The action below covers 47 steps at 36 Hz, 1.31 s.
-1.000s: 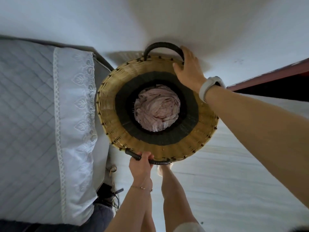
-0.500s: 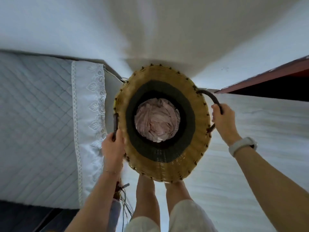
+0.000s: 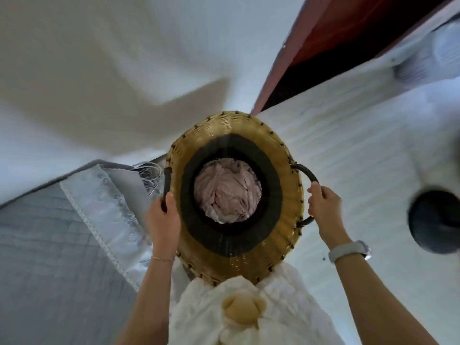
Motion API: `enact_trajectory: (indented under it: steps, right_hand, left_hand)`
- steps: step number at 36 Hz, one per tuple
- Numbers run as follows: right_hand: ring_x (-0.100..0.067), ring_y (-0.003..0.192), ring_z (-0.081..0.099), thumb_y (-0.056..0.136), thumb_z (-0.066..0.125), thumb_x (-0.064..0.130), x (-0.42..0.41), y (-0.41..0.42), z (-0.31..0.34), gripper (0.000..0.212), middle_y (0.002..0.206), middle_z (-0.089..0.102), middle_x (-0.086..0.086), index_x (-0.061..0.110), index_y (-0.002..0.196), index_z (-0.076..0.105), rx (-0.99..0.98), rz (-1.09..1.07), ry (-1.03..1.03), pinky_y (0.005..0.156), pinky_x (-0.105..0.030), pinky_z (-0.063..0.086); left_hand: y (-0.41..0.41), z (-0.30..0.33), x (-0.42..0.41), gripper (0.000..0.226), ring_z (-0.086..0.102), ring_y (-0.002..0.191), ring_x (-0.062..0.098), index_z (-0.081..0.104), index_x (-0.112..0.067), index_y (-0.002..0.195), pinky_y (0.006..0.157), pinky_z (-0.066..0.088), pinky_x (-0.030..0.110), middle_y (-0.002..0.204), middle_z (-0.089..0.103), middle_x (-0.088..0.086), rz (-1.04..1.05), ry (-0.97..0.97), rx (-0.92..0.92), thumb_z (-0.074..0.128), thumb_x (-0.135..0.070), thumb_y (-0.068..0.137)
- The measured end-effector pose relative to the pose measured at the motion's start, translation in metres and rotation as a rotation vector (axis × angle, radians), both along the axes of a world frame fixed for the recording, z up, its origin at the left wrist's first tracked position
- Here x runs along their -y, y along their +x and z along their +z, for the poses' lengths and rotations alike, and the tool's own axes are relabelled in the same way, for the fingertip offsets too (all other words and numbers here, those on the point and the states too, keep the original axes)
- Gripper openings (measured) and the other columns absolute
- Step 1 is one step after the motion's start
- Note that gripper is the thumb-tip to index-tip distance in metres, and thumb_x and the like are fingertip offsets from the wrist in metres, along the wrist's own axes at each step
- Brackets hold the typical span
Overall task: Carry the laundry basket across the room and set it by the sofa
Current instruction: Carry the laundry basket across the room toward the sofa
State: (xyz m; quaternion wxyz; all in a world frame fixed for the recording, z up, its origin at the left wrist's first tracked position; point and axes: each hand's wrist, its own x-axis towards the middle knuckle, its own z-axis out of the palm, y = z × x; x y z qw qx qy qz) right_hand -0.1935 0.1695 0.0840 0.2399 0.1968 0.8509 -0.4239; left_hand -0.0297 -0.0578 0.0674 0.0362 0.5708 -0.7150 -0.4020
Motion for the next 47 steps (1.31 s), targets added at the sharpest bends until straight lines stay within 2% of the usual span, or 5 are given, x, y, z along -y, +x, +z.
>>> enact_trajectory:
  steps: [9,13,22,31,47]
  right_hand:
    - [-0.018,0.057,0.038,0.092,0.040,0.030,-0.097,0.084,0.027,0.029,0.061,0.043,-0.004,0.011,0.076,0.054,-0.031,-0.524,-0.009,0.058,-0.032,0.036]
    - [-0.017,0.059,0.039,0.094,0.037,0.029,-0.142,0.132,0.039,0.029,0.066,0.043,-0.004,0.012,0.074,0.051,-0.053,-0.755,-0.029,0.060,-0.031,0.038]
    - [-0.017,0.053,0.035,0.094,0.035,0.030,-0.249,0.242,0.049,0.033,0.057,0.037,-0.002,0.011,0.069,0.047,-0.148,-1.153,-0.056,0.054,-0.031,0.033]
    - [-0.022,0.061,0.039,0.093,0.036,0.035,-0.372,0.347,0.049,0.037,0.062,0.043,-0.005,0.014,0.067,0.053,-0.167,-1.473,-0.028,0.063,-0.038,0.032]
    - [-0.023,0.061,0.039,0.093,0.037,0.033,-0.527,0.461,0.059,0.047,0.064,0.042,-0.009,-0.010,0.086,0.055,-0.213,-1.896,0.156,0.060,-0.034,0.031]
  left_hand:
    - [-0.054,0.024,-0.045,0.036,0.039,0.059,0.020,0.046,-0.004,0.073,0.057,0.029,0.031,0.060,0.039,0.002,-0.541,0.024,-0.034,0.036,-0.029,0.097]
    - [-0.079,0.049,-0.094,0.038,0.036,0.052,0.016,0.040,-0.009,0.062,0.047,0.031,0.015,0.056,0.038,0.002,-0.812,0.042,-0.095,0.038,-0.026,0.096]
    - [-0.102,0.080,-0.238,0.035,0.042,0.056,0.018,0.049,-0.008,0.071,0.052,0.030,0.029,0.058,0.044,0.000,-1.285,0.053,-0.119,0.040,-0.031,0.096]
    - [-0.052,0.086,-0.429,0.044,0.039,0.056,0.024,0.039,-0.013,0.055,0.055,0.029,0.033,0.053,0.041,0.004,-1.526,0.029,-0.080,0.041,-0.032,0.094]
    - [0.012,0.102,-0.698,0.039,0.044,0.057,0.019,0.054,-0.014,0.061,0.058,0.037,0.032,0.058,0.049,0.003,-1.900,0.209,-0.060,0.044,-0.031,0.094]
